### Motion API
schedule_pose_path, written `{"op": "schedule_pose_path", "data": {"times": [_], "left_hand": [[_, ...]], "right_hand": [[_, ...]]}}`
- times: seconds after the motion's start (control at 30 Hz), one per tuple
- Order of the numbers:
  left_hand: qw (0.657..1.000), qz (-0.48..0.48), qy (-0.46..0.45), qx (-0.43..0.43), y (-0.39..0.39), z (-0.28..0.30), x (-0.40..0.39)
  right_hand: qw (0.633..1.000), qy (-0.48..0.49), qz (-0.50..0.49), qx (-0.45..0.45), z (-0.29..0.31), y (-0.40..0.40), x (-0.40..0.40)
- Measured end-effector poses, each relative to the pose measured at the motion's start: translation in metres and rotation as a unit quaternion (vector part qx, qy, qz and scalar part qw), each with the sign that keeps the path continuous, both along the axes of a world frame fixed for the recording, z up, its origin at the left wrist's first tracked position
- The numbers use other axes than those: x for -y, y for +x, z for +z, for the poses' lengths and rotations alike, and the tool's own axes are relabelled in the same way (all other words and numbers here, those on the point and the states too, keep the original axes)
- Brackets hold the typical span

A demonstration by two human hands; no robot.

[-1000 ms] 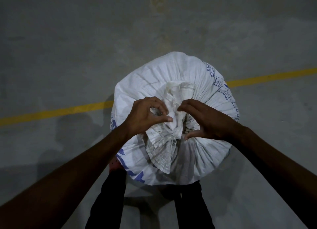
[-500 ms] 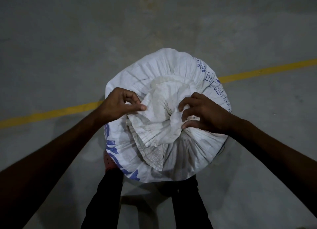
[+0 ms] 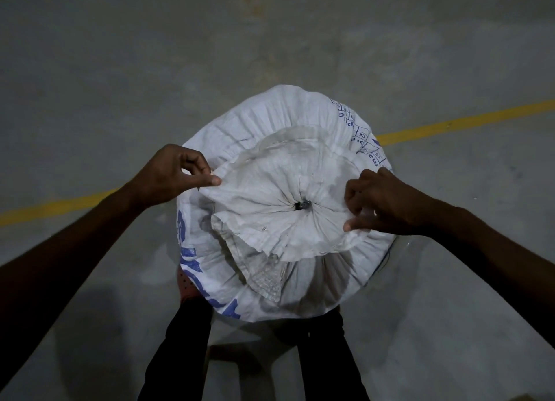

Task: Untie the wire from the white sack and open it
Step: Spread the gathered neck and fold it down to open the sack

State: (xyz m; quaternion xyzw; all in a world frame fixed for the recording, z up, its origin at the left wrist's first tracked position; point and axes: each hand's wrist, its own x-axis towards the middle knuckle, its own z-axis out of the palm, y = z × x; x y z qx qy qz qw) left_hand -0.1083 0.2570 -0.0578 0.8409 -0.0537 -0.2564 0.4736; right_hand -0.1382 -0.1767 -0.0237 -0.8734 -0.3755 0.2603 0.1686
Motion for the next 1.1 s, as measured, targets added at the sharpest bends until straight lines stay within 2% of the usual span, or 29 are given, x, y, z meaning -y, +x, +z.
{"op": "schedule_pose_path", "data": {"times": [0.1, 0.3, 0.37, 0.43, 0.5, 0.53, 0.6, 0.67, 0.7, 0.87, 1.0, 1.1], "left_hand": [[0.999, 0.007, 0.033, 0.008, 0.008, -0.005, -0.008], [0.993, 0.028, 0.106, 0.038, 0.015, -0.010, 0.007], [0.984, 0.023, 0.149, 0.098, 0.008, 0.000, 0.019], [0.961, 0.021, 0.190, 0.201, -0.003, 0.015, 0.033], [0.943, 0.003, 0.160, 0.290, -0.020, 0.032, 0.051], [0.944, -0.023, 0.122, 0.306, -0.029, 0.037, 0.062], [0.961, -0.092, 0.038, 0.259, -0.044, 0.040, 0.085], [0.978, -0.147, 0.002, 0.146, -0.053, 0.035, 0.104], [0.979, -0.172, 0.014, 0.104, -0.054, 0.029, 0.112], [0.961, -0.264, 0.079, -0.002, -0.054, 0.000, 0.133], [0.939, -0.298, 0.169, -0.007, -0.060, -0.016, 0.137], [0.932, -0.306, 0.191, -0.016, -0.068, -0.034, 0.137]], "right_hand": [[0.998, -0.049, 0.025, 0.023, -0.008, -0.006, 0.012], [0.995, -0.063, 0.026, 0.071, -0.024, -0.017, 0.022], [0.993, -0.060, 0.033, 0.092, -0.028, -0.019, 0.018], [0.992, -0.054, 0.040, 0.110, -0.030, -0.020, 0.014], [0.990, -0.050, 0.051, 0.119, -0.034, -0.019, 0.010], [0.990, -0.047, 0.055, 0.119, -0.036, -0.019, 0.008], [0.991, -0.041, 0.063, 0.113, -0.039, -0.018, 0.006], [0.991, -0.040, 0.069, 0.111, -0.042, -0.017, 0.006], [0.991, -0.041, 0.070, 0.109, -0.043, -0.018, 0.007], [0.992, -0.038, 0.072, 0.093, -0.044, -0.021, 0.017], [0.993, -0.032, 0.074, 0.085, -0.044, -0.024, 0.027], [0.992, -0.035, 0.083, 0.092, -0.044, -0.024, 0.036]]}}
